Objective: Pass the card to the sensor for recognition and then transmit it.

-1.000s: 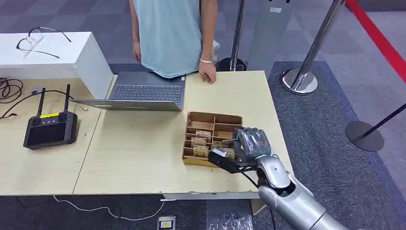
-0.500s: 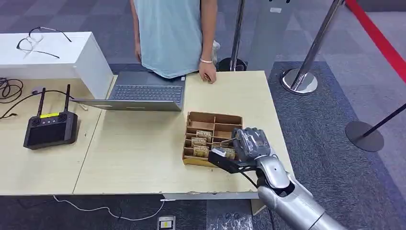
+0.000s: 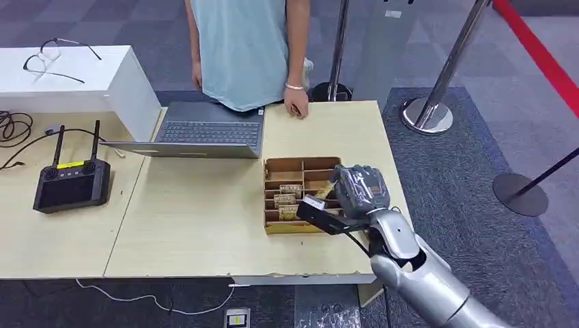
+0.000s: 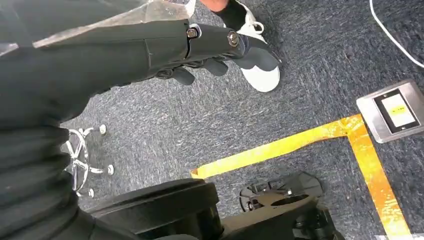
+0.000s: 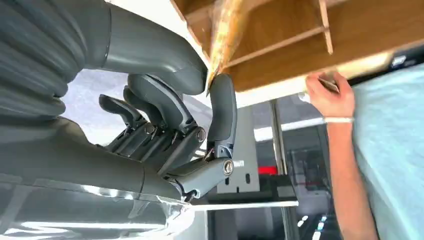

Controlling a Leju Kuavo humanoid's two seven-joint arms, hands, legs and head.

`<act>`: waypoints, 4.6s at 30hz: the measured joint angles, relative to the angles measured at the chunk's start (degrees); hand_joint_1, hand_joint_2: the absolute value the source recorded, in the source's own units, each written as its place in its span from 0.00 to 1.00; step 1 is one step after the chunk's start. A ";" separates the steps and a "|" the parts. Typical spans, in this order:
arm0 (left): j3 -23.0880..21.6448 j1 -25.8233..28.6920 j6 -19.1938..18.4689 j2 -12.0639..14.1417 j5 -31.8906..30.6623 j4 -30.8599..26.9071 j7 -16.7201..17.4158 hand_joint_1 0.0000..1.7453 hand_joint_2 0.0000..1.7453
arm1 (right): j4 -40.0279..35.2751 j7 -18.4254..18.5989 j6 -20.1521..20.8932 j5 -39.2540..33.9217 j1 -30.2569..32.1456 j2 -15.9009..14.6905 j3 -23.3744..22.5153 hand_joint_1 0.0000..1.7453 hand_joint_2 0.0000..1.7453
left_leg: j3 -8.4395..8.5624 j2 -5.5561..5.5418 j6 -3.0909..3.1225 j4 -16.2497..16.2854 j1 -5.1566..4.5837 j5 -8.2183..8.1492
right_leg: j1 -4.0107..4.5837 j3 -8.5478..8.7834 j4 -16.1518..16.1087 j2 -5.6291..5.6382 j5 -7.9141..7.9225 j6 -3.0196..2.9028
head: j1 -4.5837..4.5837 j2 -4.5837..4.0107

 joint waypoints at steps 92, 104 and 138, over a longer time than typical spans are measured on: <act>0.00 0.00 0.52 -0.48 -0.37 0.00 -0.79 0.00 1.00 | -1.66 1.22 5.81 -0.79 -15.86 -0.90 2.95 0.28 1.00 | -0.04 -0.01 0.00 0.00 0.00 0.00 | 0.00 -0.04 0.02 0.00 0.00 0.00 | 0.00 0.00; 0.00 0.02 0.87 -0.50 -0.17 0.00 -1.11 0.00 1.00 | -3.95 2.43 6.69 0.44 -15.87 -2.27 2.84 0.27 1.00 | -0.04 -0.01 0.00 0.01 0.00 0.00 | 0.00 -0.04 0.02 0.00 0.00 0.00 | 0.00 0.00; 1.57 0.62 1.71 -1.44 2.84 0.00 -2.21 0.00 1.00 | -27.16 9.62 20.96 2.43 -6.16 -26.23 -13.07 0.20 1.00 | -0.07 -0.03 0.01 0.07 -0.04 -0.02 | -0.05 -0.13 -0.02 0.02 0.00 0.01 | 0.00 0.00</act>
